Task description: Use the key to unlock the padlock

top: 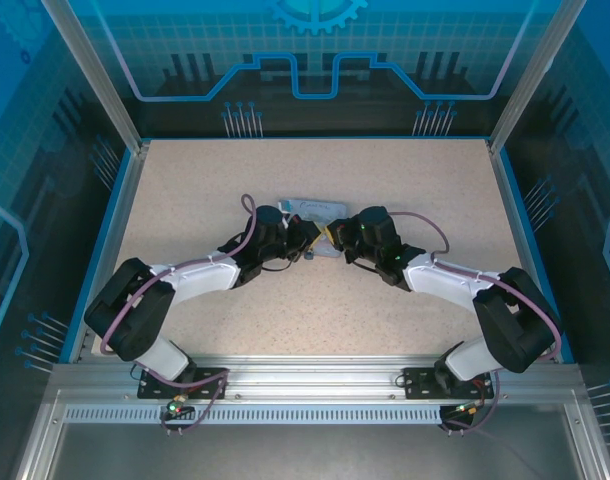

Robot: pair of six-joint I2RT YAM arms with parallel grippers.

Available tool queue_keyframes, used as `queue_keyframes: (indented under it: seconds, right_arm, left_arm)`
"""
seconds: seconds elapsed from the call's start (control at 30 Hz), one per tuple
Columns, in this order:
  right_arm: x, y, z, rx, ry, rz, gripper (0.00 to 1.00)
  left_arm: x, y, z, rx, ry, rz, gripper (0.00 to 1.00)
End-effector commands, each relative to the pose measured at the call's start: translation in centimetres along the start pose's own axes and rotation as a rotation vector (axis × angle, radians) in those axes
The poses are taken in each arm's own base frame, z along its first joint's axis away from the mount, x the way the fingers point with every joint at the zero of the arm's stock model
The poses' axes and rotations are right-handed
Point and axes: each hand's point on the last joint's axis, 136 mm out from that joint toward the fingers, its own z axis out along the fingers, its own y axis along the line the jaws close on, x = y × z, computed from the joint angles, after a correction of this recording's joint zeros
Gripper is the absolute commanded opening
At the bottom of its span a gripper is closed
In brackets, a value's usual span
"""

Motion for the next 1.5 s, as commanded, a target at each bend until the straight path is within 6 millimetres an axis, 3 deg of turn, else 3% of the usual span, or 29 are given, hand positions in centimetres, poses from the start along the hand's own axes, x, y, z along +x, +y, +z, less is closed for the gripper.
queue_keyframes:
  seconds: [0.0,0.07,0.17,0.2,0.3,0.43,0.57,0.77,1.17,1.47]
  right_arm:
    - [0.7,0.4,0.2,-0.019,0.027,-0.012,0.00]
    - [0.7,0.6,0.1,-0.022,0.040,-0.037,0.00]
    - [-0.1,0.8,-0.9,-0.025,0.060,-0.105,0.50]
    - [-0.6,0.9,-1.4,-0.032,0.061,-0.133,0.59]
    - [-2.1,1.2,-3.3,-0.055,0.073,-0.219,0.66]
    - [-3.0,3.0,-5.1,-0.144,0.172,-0.346,0.63]
    - [-2.0,5.5,-5.8,-0.253,0.337,-0.495,0.54]
    - [-0.8,7.1,-6.3,-0.310,0.418,-0.650,0.41]
    - [0.0,6.5,-5.5,-0.322,0.483,-0.634,0.33]
    - [-0.4,5.8,-4.7,-0.311,0.484,-0.629,0.38]
  left_arm:
    - [0.0,-0.9,0.3,0.028,-0.004,0.014,0.00]
    - [-0.2,-0.9,0.2,0.022,-0.005,0.023,0.00]
    - [-1.0,-1.0,-0.3,0.022,0.011,0.042,0.00]
    - [-1.2,-1.1,-0.5,0.026,0.027,0.047,0.00]
    - [-1.5,-1.8,-0.8,0.062,0.107,0.082,0.00]
    - [-1.0,-3.3,-1.1,0.130,0.239,0.151,0.00]
    - [-0.3,-5.0,-1.6,0.183,0.355,0.230,0.00]
    - [0.0,-6.6,-2.6,0.238,0.473,0.275,0.00]
    - [-0.1,-7.0,-2.4,0.278,0.518,0.253,0.00]
    - [0.0,-7.2,-2.3,0.297,0.531,0.241,0.00]
